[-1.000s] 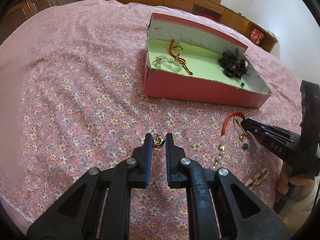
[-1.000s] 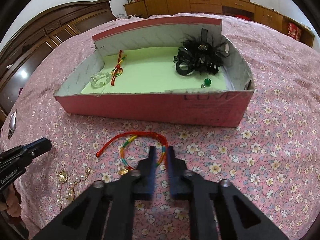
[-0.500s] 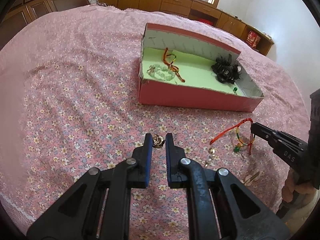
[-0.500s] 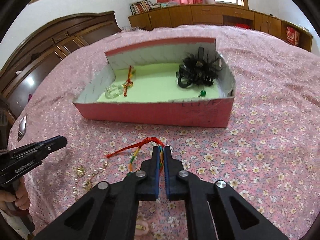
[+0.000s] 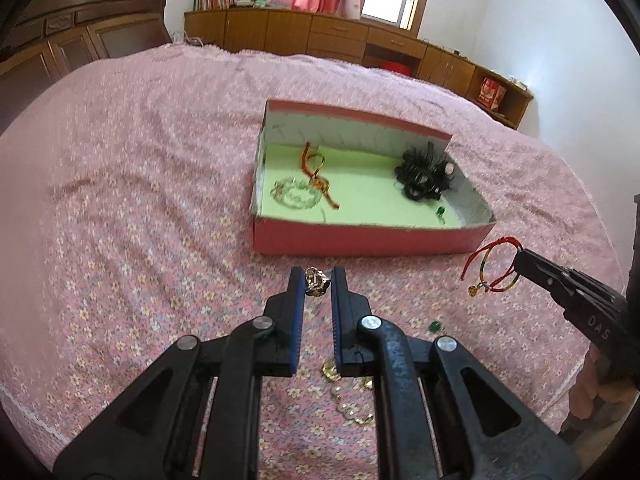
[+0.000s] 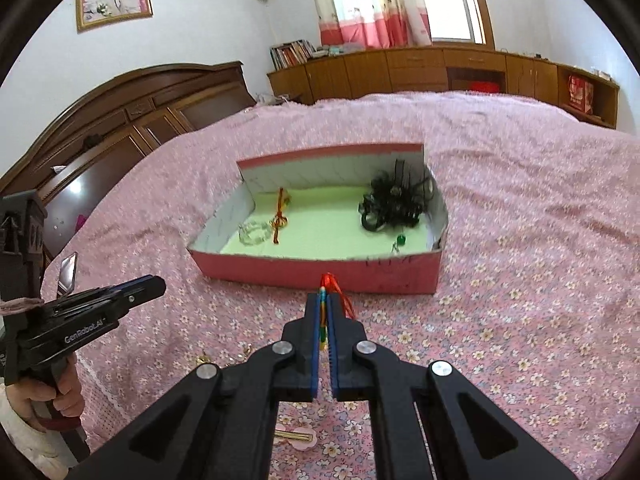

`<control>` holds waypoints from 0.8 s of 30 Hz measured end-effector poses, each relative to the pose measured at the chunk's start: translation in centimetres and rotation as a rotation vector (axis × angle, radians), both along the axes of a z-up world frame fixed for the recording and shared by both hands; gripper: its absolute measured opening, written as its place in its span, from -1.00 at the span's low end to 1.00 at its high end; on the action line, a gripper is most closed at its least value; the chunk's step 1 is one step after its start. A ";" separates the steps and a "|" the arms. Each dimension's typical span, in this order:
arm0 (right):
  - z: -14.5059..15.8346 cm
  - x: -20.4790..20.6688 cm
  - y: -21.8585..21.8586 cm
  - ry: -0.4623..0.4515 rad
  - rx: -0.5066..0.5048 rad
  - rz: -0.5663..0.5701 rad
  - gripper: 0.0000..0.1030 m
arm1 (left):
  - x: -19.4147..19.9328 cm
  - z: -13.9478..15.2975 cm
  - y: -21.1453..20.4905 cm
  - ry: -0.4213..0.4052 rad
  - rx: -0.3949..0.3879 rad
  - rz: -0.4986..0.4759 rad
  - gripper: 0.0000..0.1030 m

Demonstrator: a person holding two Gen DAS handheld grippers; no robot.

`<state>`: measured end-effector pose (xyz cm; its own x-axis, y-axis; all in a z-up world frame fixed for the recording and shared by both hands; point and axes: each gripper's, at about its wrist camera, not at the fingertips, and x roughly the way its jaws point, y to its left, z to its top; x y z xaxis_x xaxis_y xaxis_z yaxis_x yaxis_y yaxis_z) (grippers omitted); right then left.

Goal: Organize jewelry
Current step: 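Carry the gold pendant and red bracelet into the box and open both tools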

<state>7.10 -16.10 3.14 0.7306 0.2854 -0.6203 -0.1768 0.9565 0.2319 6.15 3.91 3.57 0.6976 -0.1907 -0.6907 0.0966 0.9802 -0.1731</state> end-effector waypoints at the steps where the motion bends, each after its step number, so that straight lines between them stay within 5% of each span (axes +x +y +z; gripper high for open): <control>1: 0.3 -0.1 0.0 -0.009 0.001 -0.001 -0.91 | 0.1 0.3 -0.1 -0.009 0.000 0.000 -0.92; 24: 5.5 0.4 0.1 -0.194 -0.012 -0.026 -0.91 | 1.8 4.8 -1.0 -0.193 0.021 0.002 -0.91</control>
